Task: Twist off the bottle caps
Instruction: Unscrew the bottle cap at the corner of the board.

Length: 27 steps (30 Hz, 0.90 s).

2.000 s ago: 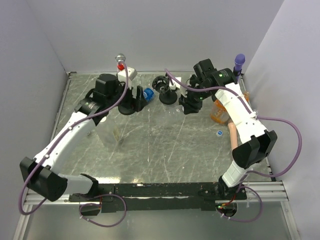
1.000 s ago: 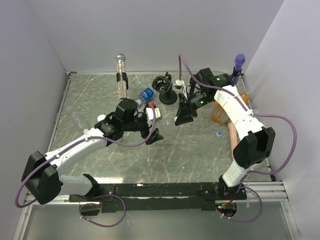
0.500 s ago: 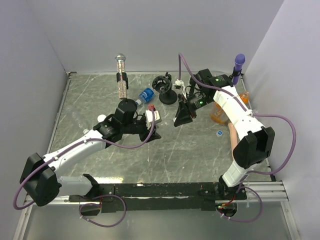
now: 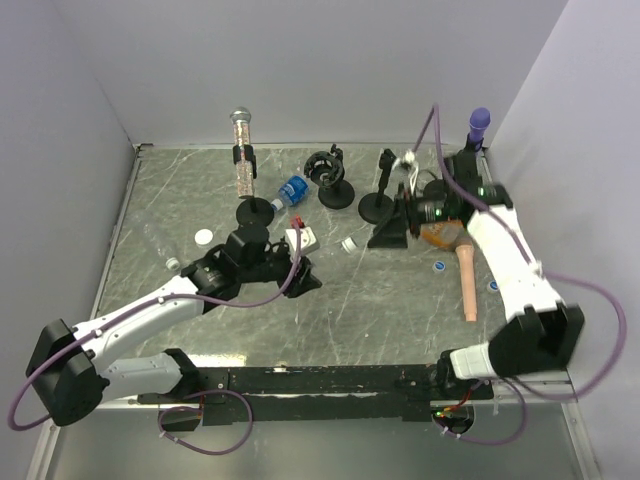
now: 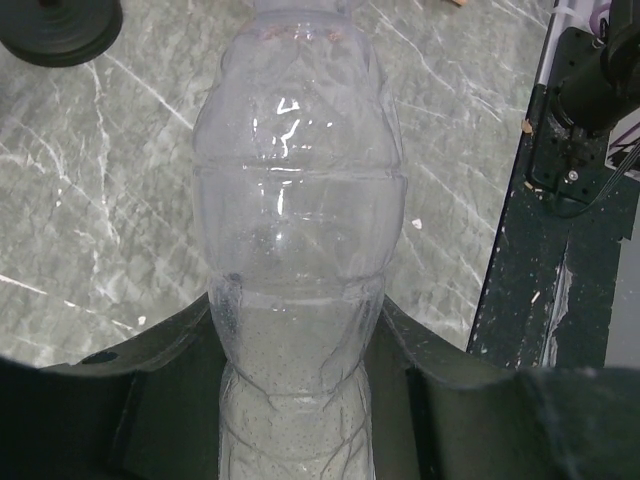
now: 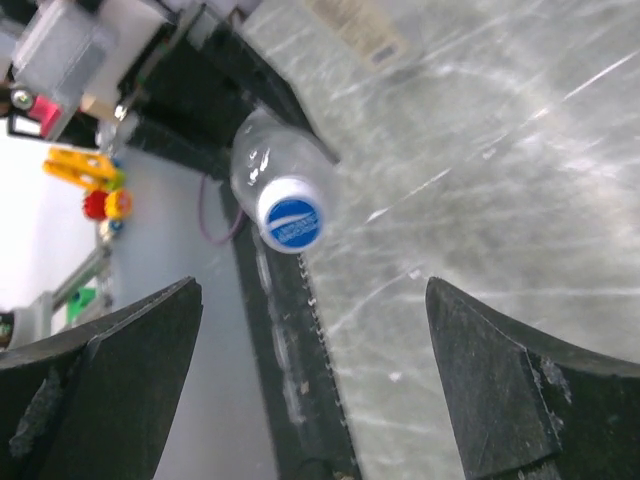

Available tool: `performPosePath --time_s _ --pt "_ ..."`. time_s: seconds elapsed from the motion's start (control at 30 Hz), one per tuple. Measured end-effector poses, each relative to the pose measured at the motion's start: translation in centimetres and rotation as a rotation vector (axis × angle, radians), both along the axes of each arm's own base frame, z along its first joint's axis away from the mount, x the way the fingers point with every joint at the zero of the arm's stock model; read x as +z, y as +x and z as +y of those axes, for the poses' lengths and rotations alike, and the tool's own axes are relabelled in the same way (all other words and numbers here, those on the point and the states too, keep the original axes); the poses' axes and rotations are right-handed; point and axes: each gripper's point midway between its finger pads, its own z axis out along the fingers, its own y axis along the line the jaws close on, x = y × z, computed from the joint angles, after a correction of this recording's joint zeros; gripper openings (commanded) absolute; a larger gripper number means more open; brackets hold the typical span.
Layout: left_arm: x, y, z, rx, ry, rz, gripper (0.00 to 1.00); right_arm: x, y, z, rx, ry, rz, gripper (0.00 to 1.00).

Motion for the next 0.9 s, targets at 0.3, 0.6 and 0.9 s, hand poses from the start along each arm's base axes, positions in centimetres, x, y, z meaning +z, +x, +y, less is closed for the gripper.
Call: performPosePath --time_s 0.3,0.6,0.9 --pt "0.0 -1.1 -1.4 0.03 0.01 -0.046 0.19 -0.6 -3.2 2.8 0.002 0.061 0.12 0.81" --pt "-0.2 -0.6 -1.3 0.068 0.021 -0.057 0.19 -1.6 -3.2 3.2 -0.038 0.053 0.225 0.59" --pt "0.0 -0.6 -1.6 0.064 0.012 -0.062 0.19 -2.1 -2.9 3.4 -0.035 0.054 0.263 0.46"
